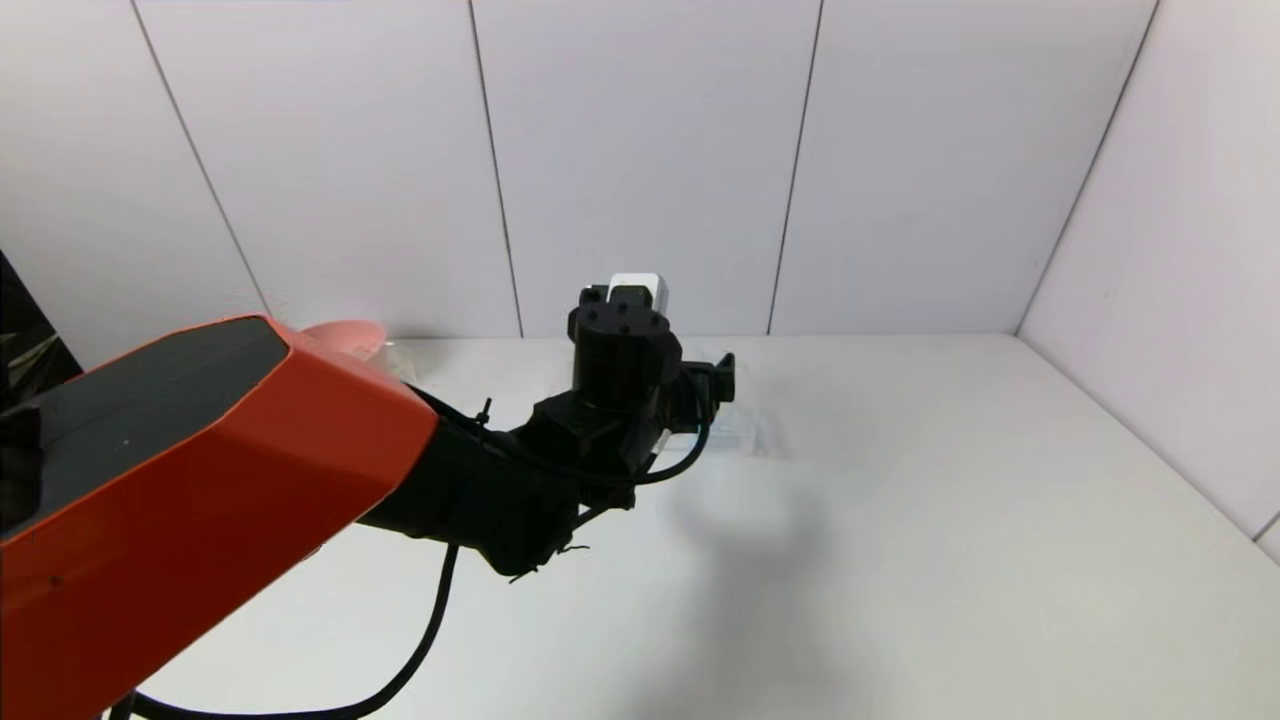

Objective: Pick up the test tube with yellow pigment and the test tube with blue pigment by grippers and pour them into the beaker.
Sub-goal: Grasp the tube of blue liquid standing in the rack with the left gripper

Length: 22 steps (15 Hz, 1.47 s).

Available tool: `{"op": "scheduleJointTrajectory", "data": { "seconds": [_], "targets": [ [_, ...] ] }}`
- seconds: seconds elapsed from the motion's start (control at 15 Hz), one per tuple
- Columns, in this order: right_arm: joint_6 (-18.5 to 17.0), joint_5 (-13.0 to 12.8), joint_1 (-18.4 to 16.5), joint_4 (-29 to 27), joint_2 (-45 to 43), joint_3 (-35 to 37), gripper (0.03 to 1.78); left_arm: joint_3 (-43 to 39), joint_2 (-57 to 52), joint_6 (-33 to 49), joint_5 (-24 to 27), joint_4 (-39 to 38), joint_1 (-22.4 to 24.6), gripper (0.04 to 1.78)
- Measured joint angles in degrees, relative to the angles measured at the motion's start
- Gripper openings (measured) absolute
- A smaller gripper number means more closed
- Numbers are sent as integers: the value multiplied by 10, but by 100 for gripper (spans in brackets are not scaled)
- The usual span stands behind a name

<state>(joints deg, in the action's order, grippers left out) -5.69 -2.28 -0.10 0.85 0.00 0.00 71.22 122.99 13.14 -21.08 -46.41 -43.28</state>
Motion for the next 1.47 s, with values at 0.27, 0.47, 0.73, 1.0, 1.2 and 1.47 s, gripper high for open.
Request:
{"op": "scheduleJointTrajectory", "data": {
  "seconds": [0.27,0.47,0.73,1.0,1.2,1.47],
  "targets": [
    [0,0,0,0,0,0,171,52,51,-1,1,5,2,178],
    [0,0,0,0,0,0,171,95,87,-7,2,13,10,178],
    [0,0,0,0,0,0,171,160,130,-7,3,44,22,178],
    [0,0,0,0,0,0,171,198,158,-7,3,66,25,174],
    [0,0,0,0,0,0,171,202,164,-7,2,66,25,149],
    [0,0,0,0,0,0,171,205,163,-7,3,74,24,81]
  ]
}}
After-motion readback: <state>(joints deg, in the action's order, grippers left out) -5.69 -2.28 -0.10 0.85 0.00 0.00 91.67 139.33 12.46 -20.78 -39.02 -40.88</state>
